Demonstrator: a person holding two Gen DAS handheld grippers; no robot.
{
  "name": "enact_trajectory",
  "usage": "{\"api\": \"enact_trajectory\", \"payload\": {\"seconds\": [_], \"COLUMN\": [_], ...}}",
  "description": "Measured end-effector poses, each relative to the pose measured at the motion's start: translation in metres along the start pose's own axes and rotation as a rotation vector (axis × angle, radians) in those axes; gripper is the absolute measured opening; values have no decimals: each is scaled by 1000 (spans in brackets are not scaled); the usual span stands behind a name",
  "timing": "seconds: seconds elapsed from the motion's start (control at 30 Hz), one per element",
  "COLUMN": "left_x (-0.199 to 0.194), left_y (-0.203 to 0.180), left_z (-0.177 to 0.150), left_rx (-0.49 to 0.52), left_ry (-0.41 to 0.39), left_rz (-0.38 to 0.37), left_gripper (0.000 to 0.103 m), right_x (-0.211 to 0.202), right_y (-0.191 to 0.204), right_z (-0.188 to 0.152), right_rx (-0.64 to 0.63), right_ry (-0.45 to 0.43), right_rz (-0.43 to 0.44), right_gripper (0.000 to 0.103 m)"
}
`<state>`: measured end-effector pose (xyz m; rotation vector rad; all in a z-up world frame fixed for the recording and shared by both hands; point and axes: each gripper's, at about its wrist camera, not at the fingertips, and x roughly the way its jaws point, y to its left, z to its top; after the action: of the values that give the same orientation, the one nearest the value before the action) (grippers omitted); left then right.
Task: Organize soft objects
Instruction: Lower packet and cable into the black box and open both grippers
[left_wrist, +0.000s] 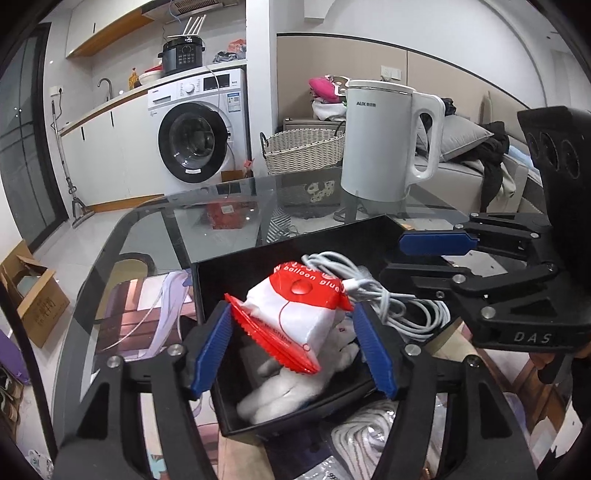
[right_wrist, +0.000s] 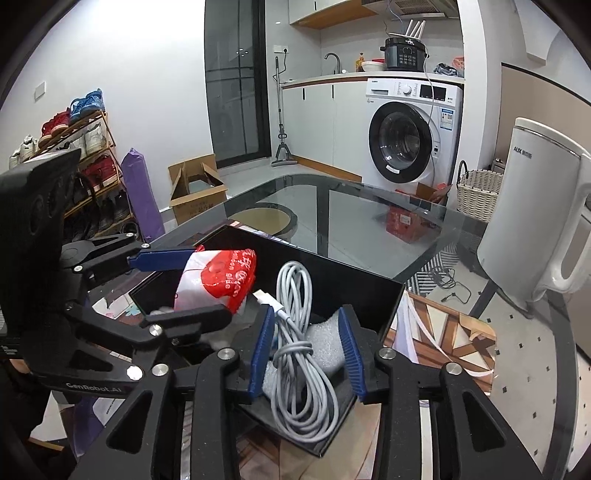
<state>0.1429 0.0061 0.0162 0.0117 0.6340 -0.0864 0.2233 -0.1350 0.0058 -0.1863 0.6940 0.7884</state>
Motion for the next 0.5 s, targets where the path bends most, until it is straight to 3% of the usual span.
{"api": "enact_trajectory", "payload": {"seconds": [0.23,0.3,0.37,0.5], "left_x": [-16,-23,-31,-43], "left_y": [-2,-1,0,6], "left_z": [0,-2,-5,-9], "left_rx": [-8,-13,-26,-58], "left_ry": [-10,-21,-37,-49], "left_rz": [-17,-17,1,-1], "left_gripper": [80,87,101,103], "right_x": [-24,-34,-44,-58], "right_y": [-1,-2,-2,1], "right_z": [-6,-8,-11,-18], "right_rx": [16,30,40,62], "right_ry": [-30,-50,-70,-70], "right_rz": [-31,-44,-46,-52], "right_gripper": [62,86,91,101]}}
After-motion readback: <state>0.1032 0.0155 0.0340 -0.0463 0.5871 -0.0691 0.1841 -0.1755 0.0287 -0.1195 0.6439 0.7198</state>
